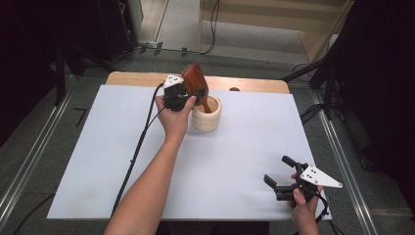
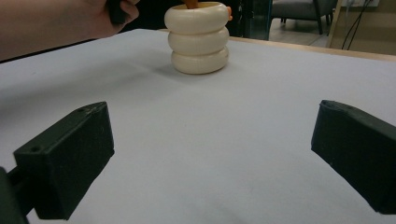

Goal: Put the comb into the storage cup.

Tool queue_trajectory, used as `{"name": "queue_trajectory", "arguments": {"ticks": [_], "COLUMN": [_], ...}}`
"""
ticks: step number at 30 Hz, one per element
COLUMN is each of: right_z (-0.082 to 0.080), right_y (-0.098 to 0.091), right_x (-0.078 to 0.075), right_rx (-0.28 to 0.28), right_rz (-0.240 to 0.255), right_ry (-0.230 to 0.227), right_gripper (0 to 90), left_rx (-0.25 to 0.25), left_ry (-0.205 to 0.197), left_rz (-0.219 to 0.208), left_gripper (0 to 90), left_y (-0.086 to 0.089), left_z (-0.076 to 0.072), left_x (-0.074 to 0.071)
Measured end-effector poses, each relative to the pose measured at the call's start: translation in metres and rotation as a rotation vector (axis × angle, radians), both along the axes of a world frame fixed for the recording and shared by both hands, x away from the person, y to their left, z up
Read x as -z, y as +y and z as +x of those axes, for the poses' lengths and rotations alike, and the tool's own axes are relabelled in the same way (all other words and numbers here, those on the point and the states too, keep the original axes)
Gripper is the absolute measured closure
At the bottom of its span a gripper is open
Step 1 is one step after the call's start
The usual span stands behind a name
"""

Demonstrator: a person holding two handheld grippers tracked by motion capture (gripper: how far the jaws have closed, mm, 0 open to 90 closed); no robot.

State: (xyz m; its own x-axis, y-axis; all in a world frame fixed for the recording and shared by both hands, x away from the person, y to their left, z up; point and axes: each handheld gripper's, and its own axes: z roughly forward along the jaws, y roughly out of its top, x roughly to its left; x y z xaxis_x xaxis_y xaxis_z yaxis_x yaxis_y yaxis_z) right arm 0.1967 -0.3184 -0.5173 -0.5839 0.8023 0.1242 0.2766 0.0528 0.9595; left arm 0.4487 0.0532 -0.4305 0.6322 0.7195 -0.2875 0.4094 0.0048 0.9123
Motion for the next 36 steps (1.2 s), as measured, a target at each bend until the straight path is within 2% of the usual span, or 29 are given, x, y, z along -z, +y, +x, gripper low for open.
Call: {"name": "queue_trajectory", "arguments": {"ticks": [3,7,10,15,20,25,27,30,34,36], "right_z": [0.0,0.0,0.0,0.0,0.0,0.0,0.0,0.0,0.0,0.0], "right_y": [0.0,0.0,0.0,0.0,0.0,0.0,0.0,0.0,0.0,0.0], "right_x": [0.0,0.0,0.0,0.0,0.0,0.0,0.0,0.0,0.0,0.0], "right_rx": [-0.001,-0.002,-0.001,-0.002,-0.002,-0.001,-0.002,-0.002,-0.001,-0.002], "right_rz": [0.003,0.0,0.003,0.0,-0.003,-0.002,-0.002,-0.002,-0.001,-0.002], "right_ry": [0.001,-0.004,-0.003,-0.004,-0.005,-0.006,-0.006,-0.006,-0.005,-0.005], "right_gripper": [0.0,0.0,0.0,0.0,0.0,0.0,0.0,0.0,0.0,0.0], "left_rx": [-0.002,-0.006,-0.009,-0.008,-0.021,-0.038,-0.032,-0.042,-0.03,-0.018], "left_ry": [0.016,0.03,0.039,0.046,0.042,0.037,0.027,0.032,0.031,0.02], "left_rz": [-0.002,-0.037,-0.047,-0.051,-0.027,-0.005,0.02,0.053,0.047,0.048], "left_gripper": [54.1,53.7,52.7,49.8,44.0,34.3,29.3,14.8,0.0,0.0], "left_y": [0.0,0.002,0.004,0.007,0.01,0.01,0.009,0.008,0.009,0.01], "left_z": [0.001,0.001,0.003,0.006,0.007,0.007,0.005,0.004,0.003,0.002], "left_x": [0.005,0.01,0.012,0.015,0.015,0.015,0.014,0.015,0.014,0.013]}}
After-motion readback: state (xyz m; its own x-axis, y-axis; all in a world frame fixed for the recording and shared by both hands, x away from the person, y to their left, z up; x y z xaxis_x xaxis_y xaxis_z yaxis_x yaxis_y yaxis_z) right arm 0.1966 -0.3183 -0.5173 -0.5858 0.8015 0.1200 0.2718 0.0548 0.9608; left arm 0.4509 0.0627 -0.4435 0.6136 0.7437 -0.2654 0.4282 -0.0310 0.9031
